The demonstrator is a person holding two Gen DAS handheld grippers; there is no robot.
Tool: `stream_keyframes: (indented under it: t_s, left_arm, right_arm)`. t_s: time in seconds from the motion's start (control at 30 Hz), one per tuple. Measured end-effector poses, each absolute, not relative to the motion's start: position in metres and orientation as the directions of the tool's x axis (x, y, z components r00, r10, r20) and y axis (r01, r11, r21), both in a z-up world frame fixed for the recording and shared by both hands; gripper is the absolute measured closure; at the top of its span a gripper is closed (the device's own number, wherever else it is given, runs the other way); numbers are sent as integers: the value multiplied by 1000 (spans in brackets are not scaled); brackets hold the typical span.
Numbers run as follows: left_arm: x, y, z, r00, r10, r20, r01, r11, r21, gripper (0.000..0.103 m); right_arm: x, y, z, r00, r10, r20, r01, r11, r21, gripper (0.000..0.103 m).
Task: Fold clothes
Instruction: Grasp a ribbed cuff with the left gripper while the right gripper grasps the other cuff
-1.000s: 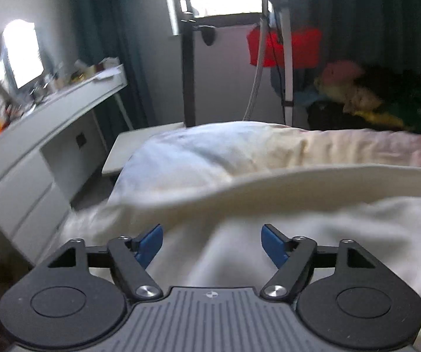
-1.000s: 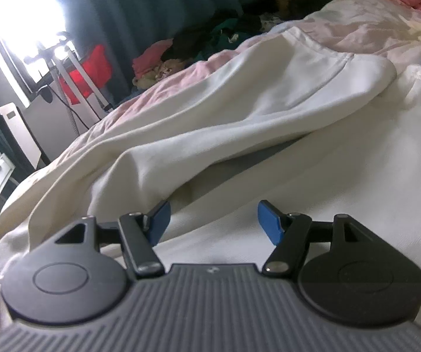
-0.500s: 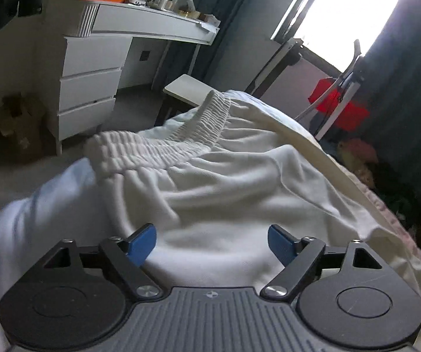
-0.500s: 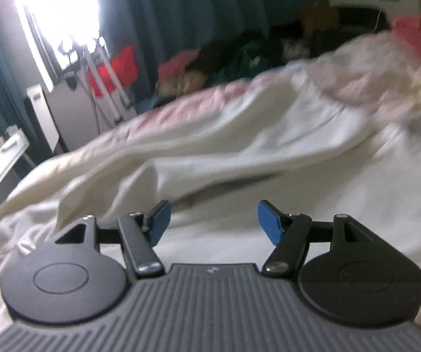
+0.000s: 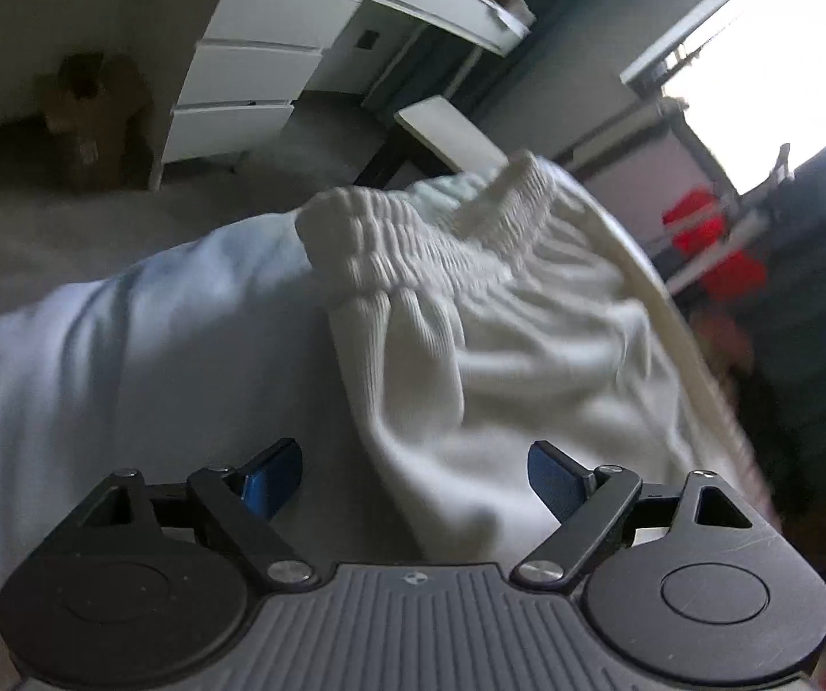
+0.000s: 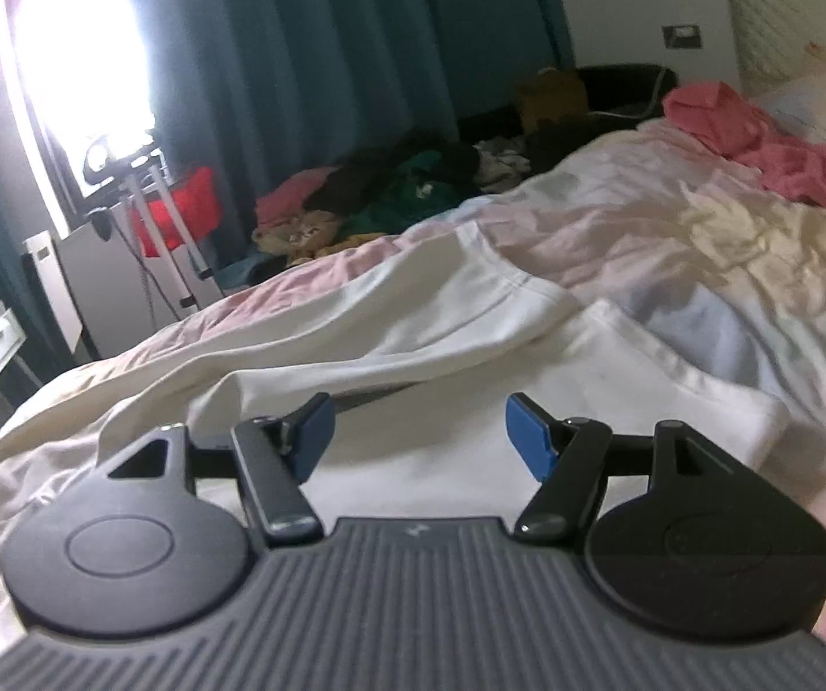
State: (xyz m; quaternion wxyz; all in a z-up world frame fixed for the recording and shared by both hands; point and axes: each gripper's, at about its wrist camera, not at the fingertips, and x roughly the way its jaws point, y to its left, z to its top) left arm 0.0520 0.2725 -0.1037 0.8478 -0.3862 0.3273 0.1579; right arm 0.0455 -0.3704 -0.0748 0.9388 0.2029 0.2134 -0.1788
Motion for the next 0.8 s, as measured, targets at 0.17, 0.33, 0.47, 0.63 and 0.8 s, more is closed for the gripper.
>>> stream_keyframes:
  t_s: [0.17, 0.33, 0.47, 0.63, 0.8]
  left_arm:
    - [62, 292, -113, 764, 40, -644, -527, 613, -588, 59]
    - [78, 294, -111, 772, 44, -634, -474, 705, -528, 88]
    - [67, 297, -101, 816, 33, -578, -423, 715, -557, 93]
    - [56, 305, -96, 854, 16, -520, -396, 669, -629, 93]
    - [49, 310, -95, 865, 13, -502, -399, 625, -671, 93]
  right_arm:
    - [47, -382, -84, 831, -235, -505, 450, 817, 360, 35]
    - [47, -402, -95, 794, -255, -552, 519, 756, 398, 35]
    - [34, -433, -97, 784, -286, -551, 568, 689, 449, 35]
    - [12, -477, -113, 750, -325, -576, 641, 575, 509, 34]
    - [-17, -509, -138, 715, -361, -599, 697, 434, 571, 33]
